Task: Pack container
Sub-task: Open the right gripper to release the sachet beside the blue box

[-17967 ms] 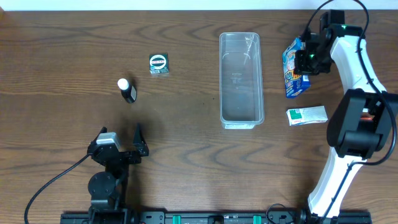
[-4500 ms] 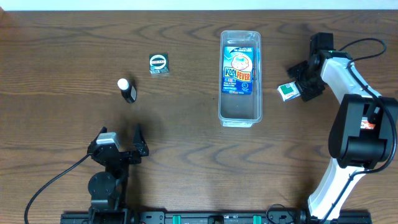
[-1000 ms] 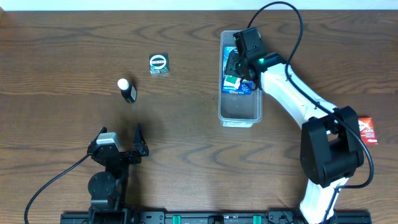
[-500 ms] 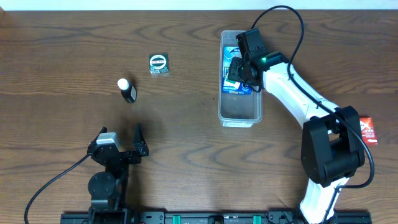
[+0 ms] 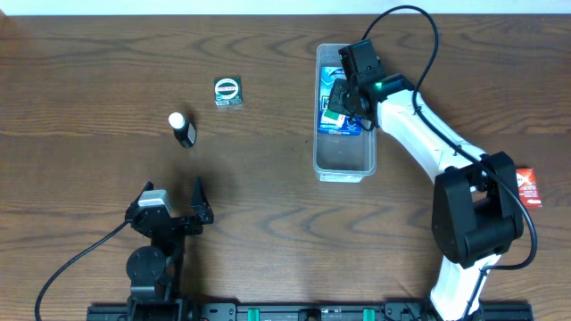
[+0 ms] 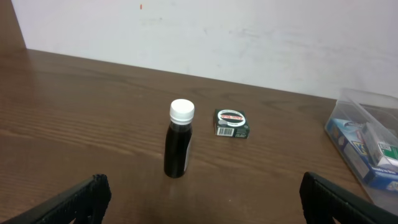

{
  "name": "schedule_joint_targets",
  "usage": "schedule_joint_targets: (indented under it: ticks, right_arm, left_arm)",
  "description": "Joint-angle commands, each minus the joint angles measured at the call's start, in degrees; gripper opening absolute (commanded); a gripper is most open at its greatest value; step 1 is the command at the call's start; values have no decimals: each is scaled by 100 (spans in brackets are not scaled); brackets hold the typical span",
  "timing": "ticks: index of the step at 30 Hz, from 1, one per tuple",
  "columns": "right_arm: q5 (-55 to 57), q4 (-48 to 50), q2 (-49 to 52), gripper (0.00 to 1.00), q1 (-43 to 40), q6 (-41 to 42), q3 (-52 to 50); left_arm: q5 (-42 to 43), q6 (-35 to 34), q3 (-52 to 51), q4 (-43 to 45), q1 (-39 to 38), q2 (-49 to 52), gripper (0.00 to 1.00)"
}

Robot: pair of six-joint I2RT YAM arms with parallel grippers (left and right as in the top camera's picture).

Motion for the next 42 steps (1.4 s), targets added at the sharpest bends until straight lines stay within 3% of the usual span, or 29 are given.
schedule_joint_targets:
  ticks: [1,6,23,42]
  right_arm:
    - [192,-37,57,11,-48,39,105]
    - [538,-341,57,7,-33,319,105]
    - [599,-376,396,8,-35,289,105]
    - [557,581,422,12,-70,-232,105]
  left_arm:
    - [-151,35,-109,-221,-17,-37,98]
    - [-151,35,-109,-221,-17,-37,98]
    - [-151,35,-109,-221,-17,-37,98]
    - [-151,35,-109,-219,-17,-37,98]
